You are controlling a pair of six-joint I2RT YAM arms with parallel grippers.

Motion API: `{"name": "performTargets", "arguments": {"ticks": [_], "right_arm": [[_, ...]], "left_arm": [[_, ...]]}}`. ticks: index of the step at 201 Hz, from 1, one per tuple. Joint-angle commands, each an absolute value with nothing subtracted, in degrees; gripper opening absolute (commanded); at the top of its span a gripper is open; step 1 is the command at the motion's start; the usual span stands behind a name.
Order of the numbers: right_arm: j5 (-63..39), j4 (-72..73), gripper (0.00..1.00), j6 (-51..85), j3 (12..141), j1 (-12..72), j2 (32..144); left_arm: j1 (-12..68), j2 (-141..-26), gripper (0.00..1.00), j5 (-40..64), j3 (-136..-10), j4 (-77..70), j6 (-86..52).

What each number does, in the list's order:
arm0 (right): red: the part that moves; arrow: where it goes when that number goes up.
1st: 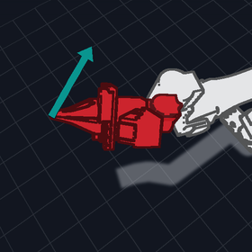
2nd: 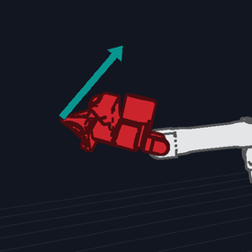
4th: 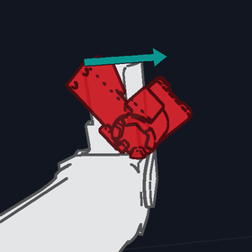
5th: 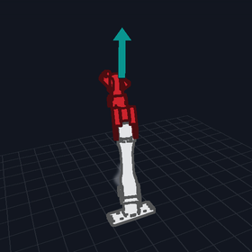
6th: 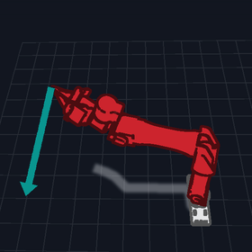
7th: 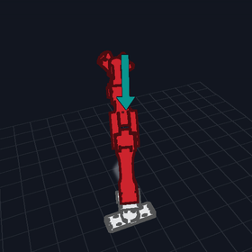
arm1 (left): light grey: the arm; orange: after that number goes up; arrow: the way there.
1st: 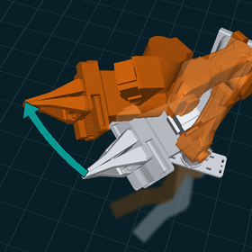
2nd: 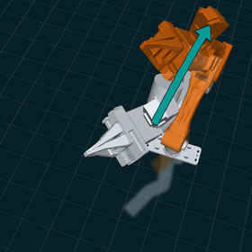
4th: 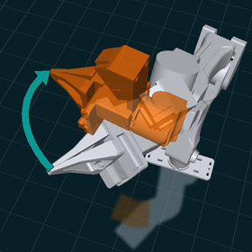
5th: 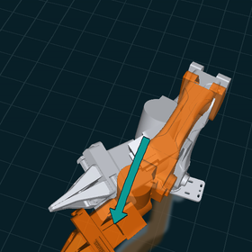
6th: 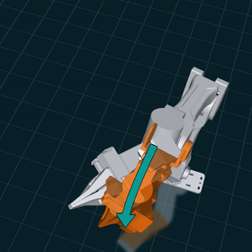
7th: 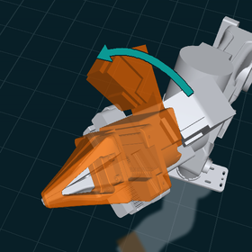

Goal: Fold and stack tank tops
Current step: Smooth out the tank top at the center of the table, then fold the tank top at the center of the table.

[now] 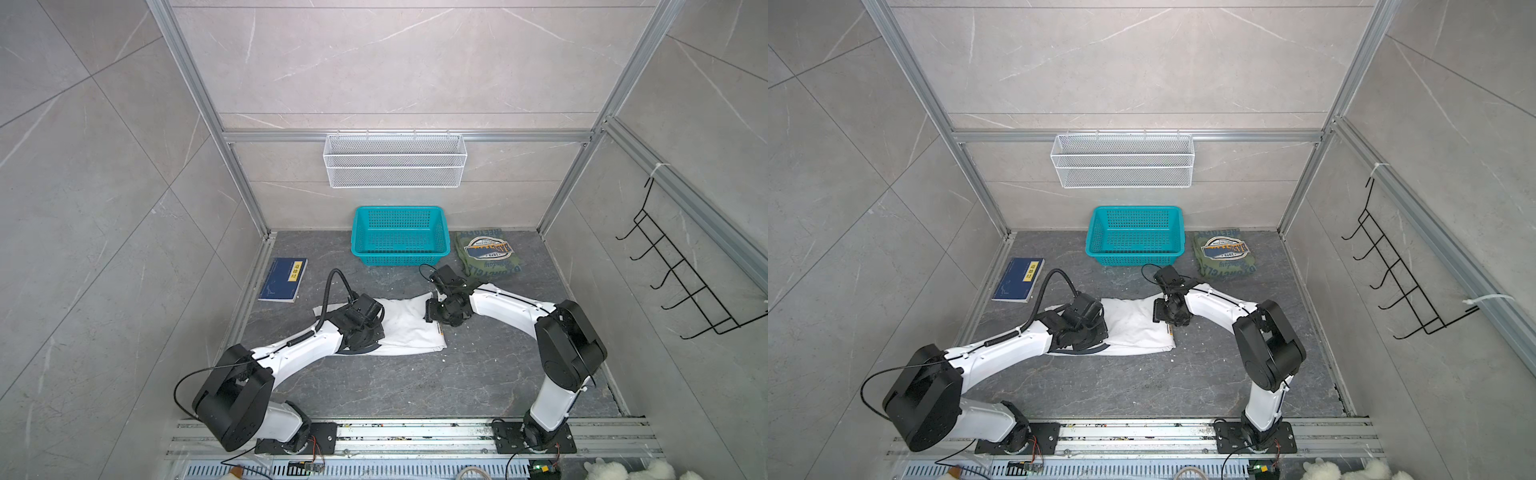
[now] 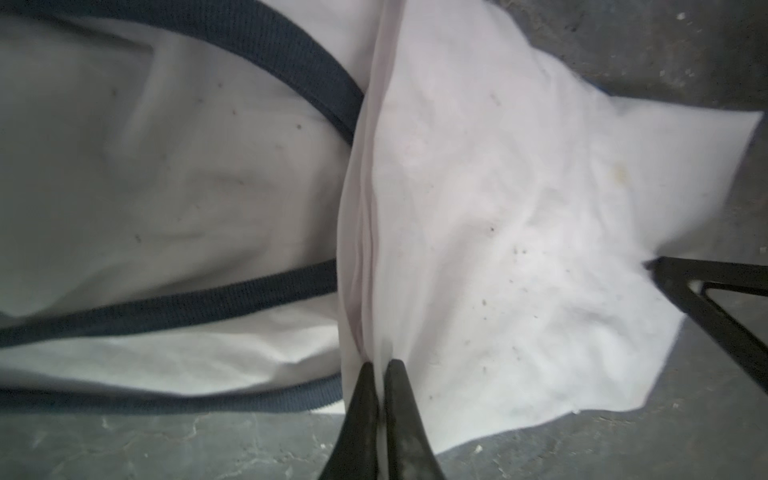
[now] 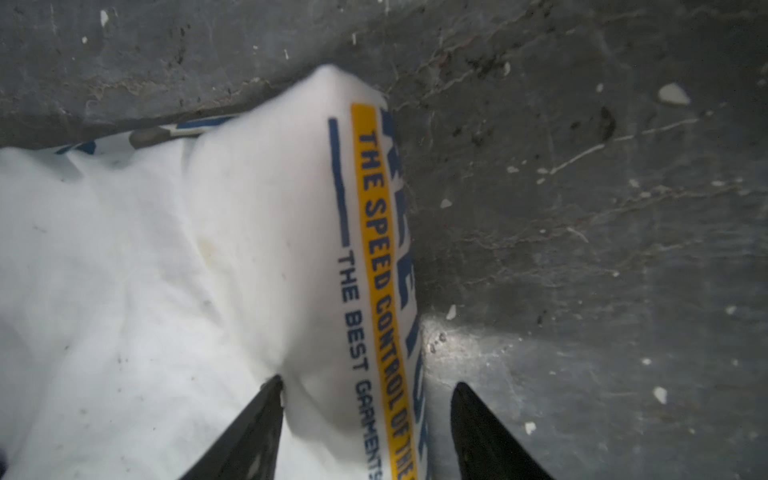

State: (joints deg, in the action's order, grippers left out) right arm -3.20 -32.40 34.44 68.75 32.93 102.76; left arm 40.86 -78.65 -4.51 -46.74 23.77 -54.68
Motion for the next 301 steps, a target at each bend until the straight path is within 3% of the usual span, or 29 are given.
{"name": "performTargets", "arguments": {"ticks": [1, 15, 35, 63, 102, 126, 146, 193, 250, 301], "right_arm": [[-2.36, -32.19, 0.66, 33.1, 68.31, 32.44, 102.41], [-2.59, -32.09, 0.66, 32.97, 68.12, 32.22, 102.47], [-3.42, -31.69, 0.66, 32.78, 68.03, 32.08, 102.89], [-3.96, -31.05, 0.66, 33.02, 67.33, 32.09, 103.4], [-3.96, -30.88, 0.66, 32.84, 66.02, 32.01, 101.71], [-4.26, -30.91, 0.66, 32.45, 66.01, 31.99, 100.81], [-4.42, -30.81, 0.66, 32.43, 66.26, 31.99, 100.78], [-4.37, -30.61, 0.66, 32.54, 65.86, 31.73, 101.41], [-9.55, -26.16, 0.6, 33.61, 61.09, 30.33, 100.98], [-11.19, -24.17, 0.52, 34.17, 58.3, 29.06, 99.02]], "left_arm": [[42.33, -73.62, 0.0, -6.92, -47.72, 27.27, -56.49], [42.97, -71.72, 0.0, -7.32, -45.82, 26.97, -57.47], [42.46, -72.56, 0.08, -8.13, -44.57, 28.18, -56.73], [42.48, -77.09, 0.39, -7.09, -43.36, 23.73, -53.84], [39.94, -79.51, 0.57, -12.12, -46.35, 28.81, -50.91], [34.53, -78.55, 0.62, -7.35, -47.5, 26.22, -47.58], [30.94, -81.46, 0.63, -2.6, -49.24, 22.9, -44.84], [30.96, -88.64, 0.59, 2.61, -52.82, 18.5, -45.05], [31.11, -97.54, 0.38, -0.03, -55.52, 21.84, -44.62], [34.43, -94.12, 0.39, -3.67, -56.89, 26.06, -44.24]]}}
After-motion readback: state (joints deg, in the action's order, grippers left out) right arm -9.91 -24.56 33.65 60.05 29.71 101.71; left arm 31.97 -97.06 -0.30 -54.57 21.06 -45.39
